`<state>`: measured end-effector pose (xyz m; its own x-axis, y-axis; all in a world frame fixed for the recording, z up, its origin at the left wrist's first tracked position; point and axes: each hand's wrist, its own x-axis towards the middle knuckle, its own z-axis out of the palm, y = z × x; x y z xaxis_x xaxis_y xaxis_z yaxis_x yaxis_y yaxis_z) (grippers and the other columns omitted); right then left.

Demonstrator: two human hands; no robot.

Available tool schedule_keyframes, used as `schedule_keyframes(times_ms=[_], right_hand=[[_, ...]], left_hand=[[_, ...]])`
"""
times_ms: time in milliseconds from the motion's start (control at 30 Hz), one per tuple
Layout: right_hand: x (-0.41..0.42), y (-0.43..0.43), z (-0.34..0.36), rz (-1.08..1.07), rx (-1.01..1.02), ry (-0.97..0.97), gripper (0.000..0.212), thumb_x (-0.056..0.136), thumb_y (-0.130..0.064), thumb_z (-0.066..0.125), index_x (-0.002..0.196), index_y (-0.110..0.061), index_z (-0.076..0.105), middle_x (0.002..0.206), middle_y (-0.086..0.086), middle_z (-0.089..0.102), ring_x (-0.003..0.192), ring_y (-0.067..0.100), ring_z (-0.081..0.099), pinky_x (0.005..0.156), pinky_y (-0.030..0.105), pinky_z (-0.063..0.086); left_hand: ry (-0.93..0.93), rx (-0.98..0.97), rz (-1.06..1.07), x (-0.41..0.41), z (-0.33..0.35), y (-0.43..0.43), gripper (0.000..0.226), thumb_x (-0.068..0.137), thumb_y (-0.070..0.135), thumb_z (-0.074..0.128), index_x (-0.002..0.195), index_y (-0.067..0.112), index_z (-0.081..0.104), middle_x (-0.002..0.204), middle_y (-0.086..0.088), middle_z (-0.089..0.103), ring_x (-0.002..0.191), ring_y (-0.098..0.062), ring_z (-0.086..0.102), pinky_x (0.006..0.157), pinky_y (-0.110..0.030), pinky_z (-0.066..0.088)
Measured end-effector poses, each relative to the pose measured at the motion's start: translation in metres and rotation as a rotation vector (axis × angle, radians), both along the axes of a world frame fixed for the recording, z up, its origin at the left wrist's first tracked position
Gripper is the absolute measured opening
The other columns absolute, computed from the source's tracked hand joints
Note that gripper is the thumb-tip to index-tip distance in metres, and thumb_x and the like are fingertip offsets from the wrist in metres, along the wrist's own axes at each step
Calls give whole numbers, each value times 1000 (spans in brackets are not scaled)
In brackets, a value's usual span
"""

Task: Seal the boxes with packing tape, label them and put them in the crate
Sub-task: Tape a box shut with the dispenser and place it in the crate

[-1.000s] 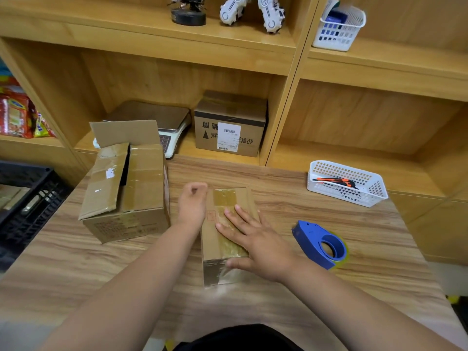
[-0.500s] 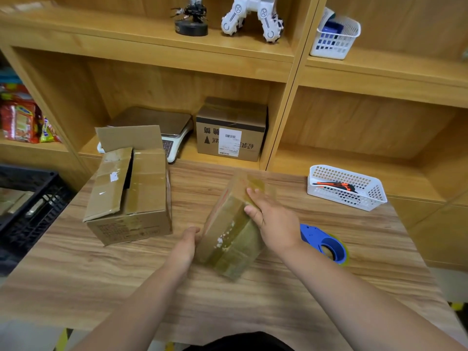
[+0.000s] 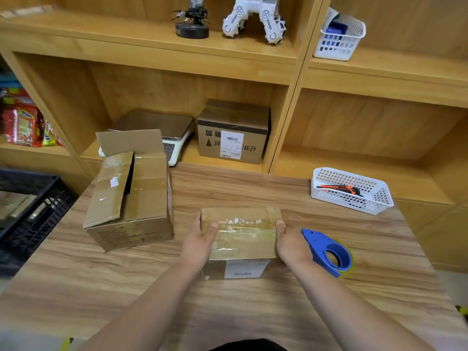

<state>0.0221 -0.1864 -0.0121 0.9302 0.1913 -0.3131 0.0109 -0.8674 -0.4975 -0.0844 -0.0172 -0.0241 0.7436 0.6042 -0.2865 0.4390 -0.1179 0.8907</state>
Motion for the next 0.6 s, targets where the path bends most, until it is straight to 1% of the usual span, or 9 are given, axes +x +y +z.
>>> schedule_keyframes(times_ms=[100, 167, 200, 267, 333, 400, 467, 533, 600], right_hand=[[6, 0, -5, 40, -50, -50, 56, 101, -44, 15, 99, -10, 58, 97, 13, 65, 88, 32, 59, 72, 36, 46], [8, 1, -4, 66, -147, -94, 54, 102, -43, 17, 107, -7, 57, 100, 14, 65, 93, 33, 60, 69, 35, 43], [8, 4, -3, 93, -199, -123, 50, 102, -40, 19, 117, -6, 52, 102, 13, 65, 93, 32, 60, 67, 33, 41], [9, 10, -1, 170, -270, -207, 46, 103, -31, 24, 141, -5, 27, 116, 13, 58, 103, 31, 56, 73, 35, 44], [10, 15, -3, 241, -316, -269, 56, 101, -24, 29, 150, -6, 5, 144, 13, 36, 130, 31, 37, 98, 42, 39], [11, 20, -4, 293, -394, -295, 59, 102, -25, 27, 150, -6, -2, 155, 12, 15, 142, 31, 14, 113, 44, 24], [11, 24, -3, 319, -449, -278, 59, 102, -28, 22, 149, -6, -6, 158, 14, 0, 145, 31, -2, 117, 47, 10], [6, 33, -1, 360, -477, -259, 61, 102, -32, 17, 148, -4, -13, 156, 17, -14, 144, 33, -15, 117, 50, -2], [-1, 47, -2, 440, -493, -252, 63, 102, -33, 15, 143, -2, -21, 151, 18, -27, 140, 35, -25, 115, 52, -10]], left_hand=[[80, 32, -39, 9, 0, 0, 71, 95, 42, 45, 150, 13, 11, 150, -9, 32, 136, -27, 34, 107, -34, 29], [114, -10, 2, 14, -4, 3, 72, 92, 46, 50, 146, 8, 24, 140, -11, 47, 128, -29, 44, 100, -32, 35], [134, -16, 20, 15, -5, 4, 68, 91, 47, 52, 141, 5, 33, 132, -10, 53, 121, -28, 49, 94, -30, 38], [153, -18, 24, 16, -6, 5, 57, 92, 44, 52, 130, 3, 45, 117, -8, 59, 105, -23, 54, 83, -24, 36], [142, -13, 10, 17, -6, 4, 50, 94, 40, 51, 127, 3, 47, 106, -2, 58, 99, -18, 52, 80, -22, 33], [136, -5, 1, 16, -6, 3, 48, 96, 36, 48, 130, 2, 42, 102, 0, 54, 97, -18, 52, 79, -21, 32], [130, 6, -5, 16, -7, 3, 51, 97, 36, 44, 135, 2, 37, 111, -2, 57, 95, -17, 53, 80, -20, 31], [126, 2, -6, 16, -8, 4, 52, 98, 36, 42, 138, 3, 35, 106, 1, 57, 87, -12, 53, 81, -21, 32], [118, -12, 3, 17, -12, 5, 48, 98, 36, 43, 136, 7, 38, 100, 4, 57, 96, -16, 56, 82, -22, 33]])
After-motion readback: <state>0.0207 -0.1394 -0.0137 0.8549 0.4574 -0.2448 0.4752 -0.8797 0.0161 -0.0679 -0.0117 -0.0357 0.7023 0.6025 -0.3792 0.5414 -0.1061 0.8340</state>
